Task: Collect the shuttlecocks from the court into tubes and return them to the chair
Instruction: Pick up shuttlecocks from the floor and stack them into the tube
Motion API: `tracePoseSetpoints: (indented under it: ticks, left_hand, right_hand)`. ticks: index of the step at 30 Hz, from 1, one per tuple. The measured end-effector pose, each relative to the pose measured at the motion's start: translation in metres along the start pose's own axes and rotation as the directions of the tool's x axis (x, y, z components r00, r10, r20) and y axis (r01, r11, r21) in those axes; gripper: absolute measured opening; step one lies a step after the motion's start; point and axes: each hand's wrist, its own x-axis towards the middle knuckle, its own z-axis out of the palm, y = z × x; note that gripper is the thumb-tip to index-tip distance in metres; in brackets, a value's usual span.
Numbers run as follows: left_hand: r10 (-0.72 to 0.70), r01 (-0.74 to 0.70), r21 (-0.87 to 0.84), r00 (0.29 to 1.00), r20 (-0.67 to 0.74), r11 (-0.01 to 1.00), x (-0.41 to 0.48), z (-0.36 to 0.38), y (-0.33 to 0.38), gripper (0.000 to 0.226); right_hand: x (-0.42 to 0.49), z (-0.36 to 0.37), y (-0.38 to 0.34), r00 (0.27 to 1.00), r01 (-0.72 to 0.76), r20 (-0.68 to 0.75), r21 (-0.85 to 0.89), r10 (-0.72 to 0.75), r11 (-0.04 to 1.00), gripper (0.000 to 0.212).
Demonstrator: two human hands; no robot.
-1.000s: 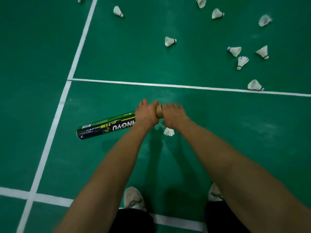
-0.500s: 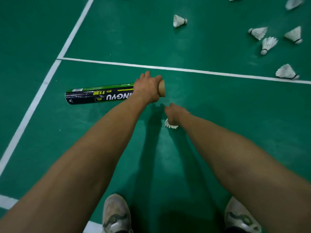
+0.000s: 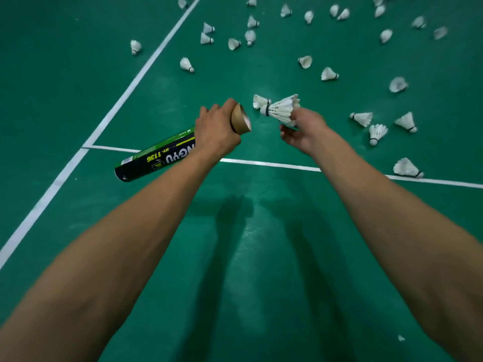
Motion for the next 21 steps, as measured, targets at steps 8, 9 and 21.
tracePoseSetpoints:
  ticks: [8, 9, 21]
  left_hand:
    - [0.112, -0.151, -0.302, 0.984, -0.142, 0.941, 0.019, 0.007, 0.062, 0.068]
    - [0.113, -0.162, -0.336, 0.981, -0.161, 0.928, 0.021, 0.008, 0.068, 0.068]
    - [0.053, -0.254, -0.637, 0.947, -0.317, 0.727, 0.044, 0.018, 0.131, 0.043]
  right_hand:
    - [-0.033, 0.014, -0.041, 0.966, 0.244, 0.012, -0.383, -0.259, 0.891, 0.021]
    - [-0.040, 0.010, -0.051, 0.976, 0.218, 0.047, -0.286, -0.214, 0.933, 0.019]
    - [-0.100, -0.008, -0.090, 0.608, 0.483, 0.337, -0.876, -0.719, -0.002, 0.053]
